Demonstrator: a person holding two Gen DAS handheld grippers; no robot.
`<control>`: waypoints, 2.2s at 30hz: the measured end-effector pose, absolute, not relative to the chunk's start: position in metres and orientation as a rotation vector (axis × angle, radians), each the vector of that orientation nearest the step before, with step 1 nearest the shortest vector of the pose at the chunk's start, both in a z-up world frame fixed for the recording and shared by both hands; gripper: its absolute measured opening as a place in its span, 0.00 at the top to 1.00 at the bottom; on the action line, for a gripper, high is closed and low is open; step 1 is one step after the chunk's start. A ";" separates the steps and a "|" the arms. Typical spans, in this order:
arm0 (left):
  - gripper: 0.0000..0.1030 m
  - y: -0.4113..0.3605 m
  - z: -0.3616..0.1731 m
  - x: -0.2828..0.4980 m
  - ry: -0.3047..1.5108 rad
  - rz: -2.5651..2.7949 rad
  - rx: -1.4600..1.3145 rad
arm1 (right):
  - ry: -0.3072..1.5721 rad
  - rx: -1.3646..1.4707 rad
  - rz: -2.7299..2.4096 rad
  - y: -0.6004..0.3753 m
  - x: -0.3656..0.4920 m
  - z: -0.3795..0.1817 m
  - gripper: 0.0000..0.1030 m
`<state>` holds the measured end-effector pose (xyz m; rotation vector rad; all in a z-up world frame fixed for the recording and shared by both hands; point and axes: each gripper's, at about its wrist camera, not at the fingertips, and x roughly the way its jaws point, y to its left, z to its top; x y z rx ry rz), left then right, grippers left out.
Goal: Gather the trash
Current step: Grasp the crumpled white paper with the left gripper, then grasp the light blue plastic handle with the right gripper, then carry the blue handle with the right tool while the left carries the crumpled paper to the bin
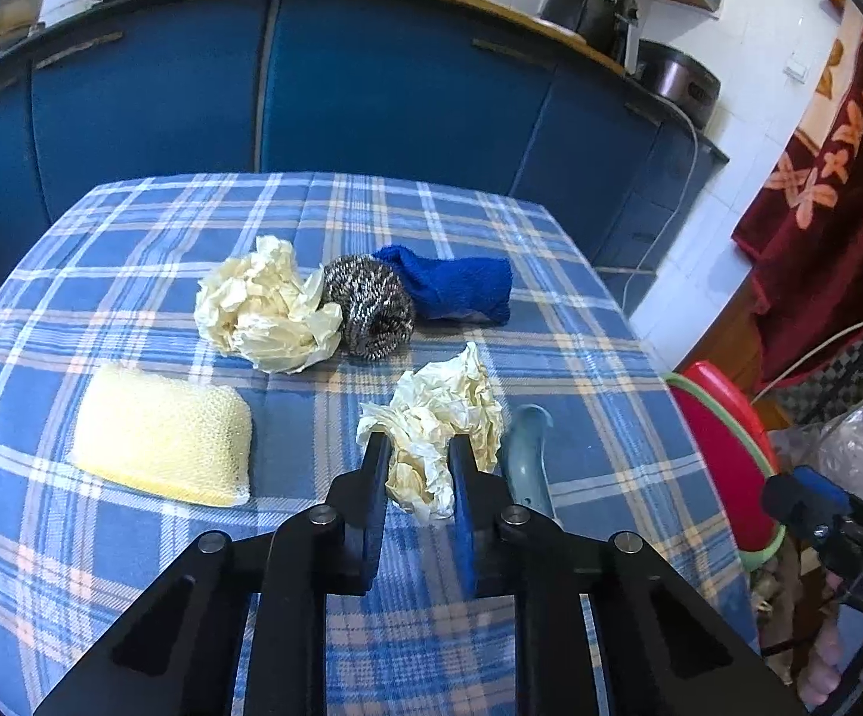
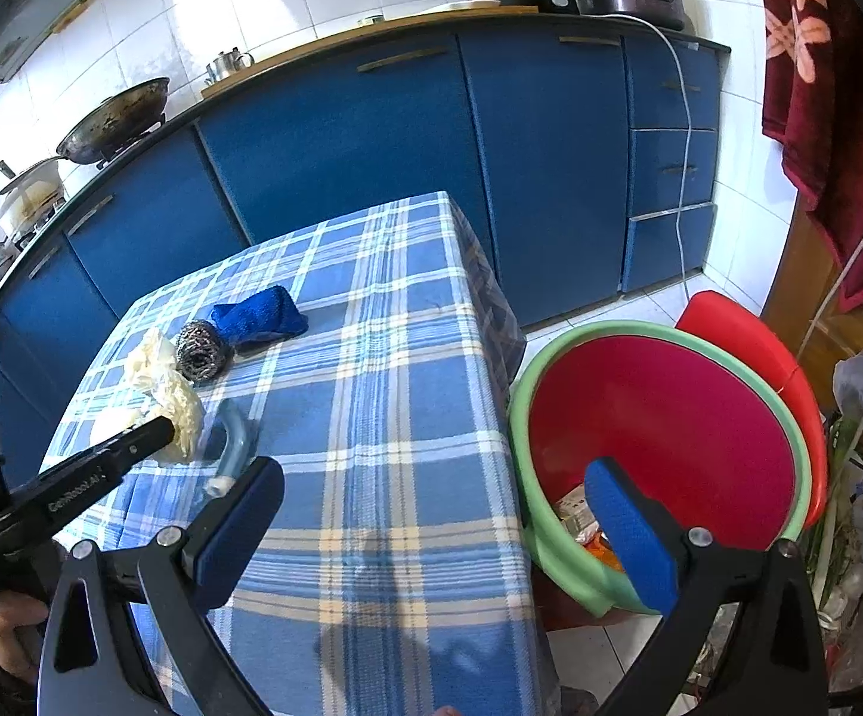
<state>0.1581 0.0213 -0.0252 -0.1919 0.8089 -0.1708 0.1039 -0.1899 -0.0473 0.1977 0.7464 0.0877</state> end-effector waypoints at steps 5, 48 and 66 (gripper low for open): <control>0.81 0.029 -0.010 0.147 0.765 -0.169 -0.208 | 0.744 0.188 0.109 -0.178 0.106 -0.046 0.00; 0.80 0.106 -0.009 0.112 0.724 -0.033 -0.296 | 0.851 -0.022 0.216 -0.052 0.143 -0.086 0.68; 0.80 0.084 0.003 0.108 0.708 -0.060 -0.261 | 0.771 0.068 0.227 -0.091 0.122 -0.061 0.80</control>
